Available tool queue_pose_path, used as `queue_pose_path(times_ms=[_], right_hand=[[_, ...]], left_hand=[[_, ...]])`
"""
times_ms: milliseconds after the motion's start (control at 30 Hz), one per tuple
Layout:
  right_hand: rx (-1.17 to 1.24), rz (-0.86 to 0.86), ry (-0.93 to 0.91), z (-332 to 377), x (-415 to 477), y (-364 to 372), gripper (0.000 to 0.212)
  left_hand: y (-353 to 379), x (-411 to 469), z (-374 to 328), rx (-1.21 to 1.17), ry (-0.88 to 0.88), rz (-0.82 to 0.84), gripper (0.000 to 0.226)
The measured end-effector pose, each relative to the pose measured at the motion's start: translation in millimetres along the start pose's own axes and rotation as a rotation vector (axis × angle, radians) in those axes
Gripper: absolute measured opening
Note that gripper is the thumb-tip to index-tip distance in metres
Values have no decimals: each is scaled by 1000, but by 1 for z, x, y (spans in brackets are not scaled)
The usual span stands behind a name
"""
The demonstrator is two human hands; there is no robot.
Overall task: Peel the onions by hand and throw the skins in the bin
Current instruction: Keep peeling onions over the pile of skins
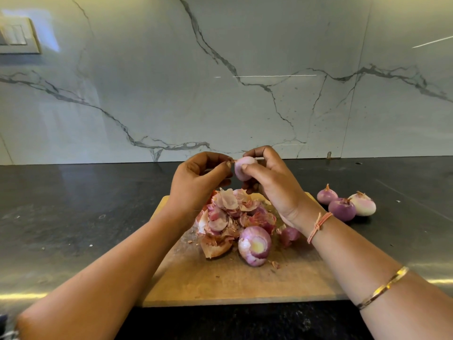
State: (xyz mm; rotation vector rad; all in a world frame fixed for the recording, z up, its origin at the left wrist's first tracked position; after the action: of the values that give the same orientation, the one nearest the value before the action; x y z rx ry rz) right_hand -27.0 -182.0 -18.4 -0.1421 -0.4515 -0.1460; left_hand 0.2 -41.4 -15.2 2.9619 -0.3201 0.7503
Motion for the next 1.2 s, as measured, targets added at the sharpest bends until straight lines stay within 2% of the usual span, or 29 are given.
queue_pose_path(times_ms=[100, 233, 400, 633, 767, 933, 1000, 1067, 1200], right_hand=[[-62, 19, -28, -2, 0, 2, 17], [-114, 52, -58, -2, -1, 5, 19], [-14, 25, -1, -4, -1, 3, 16], [114, 39, 65, -1, -2, 5, 5], [230, 56, 107, 2, -1, 5, 10], [326, 64, 160, 4, -1, 5, 14], [240, 57, 134, 2, -1, 7, 11], [21, 49, 57, 0, -1, 8, 6], [-436, 56, -136, 1, -5, 9, 34]], left_hand=[[1, 0, 1, -16, -3, -4, 9], [-1, 0, 2, -32, -18, -16, 12], [-1, 0, 1, -33, -7, -12, 15], [-3, 3, 1, 95, 58, -58, 16], [-4, 4, 1, 175, 84, -76, 19], [-4, 6, 2, 152, 61, -87, 18], [-4, 6, 3, 124, 38, -97, 15], [-4, 6, 5, 109, 10, -108, 12], [-7, 7, 9, 78, -52, -142, 11]])
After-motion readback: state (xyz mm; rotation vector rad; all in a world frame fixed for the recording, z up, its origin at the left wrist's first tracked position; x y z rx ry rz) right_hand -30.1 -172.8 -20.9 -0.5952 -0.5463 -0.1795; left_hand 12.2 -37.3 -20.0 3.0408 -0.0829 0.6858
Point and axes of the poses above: each hand's wrist, its own x-axis towards the middle knuckle, its own y-axis out of the palm, z = x × y, the point moved 3 cm from there along x, towards the middle knuckle, and after that the axes turned 1 degree about -x, right-handed, at the moved point
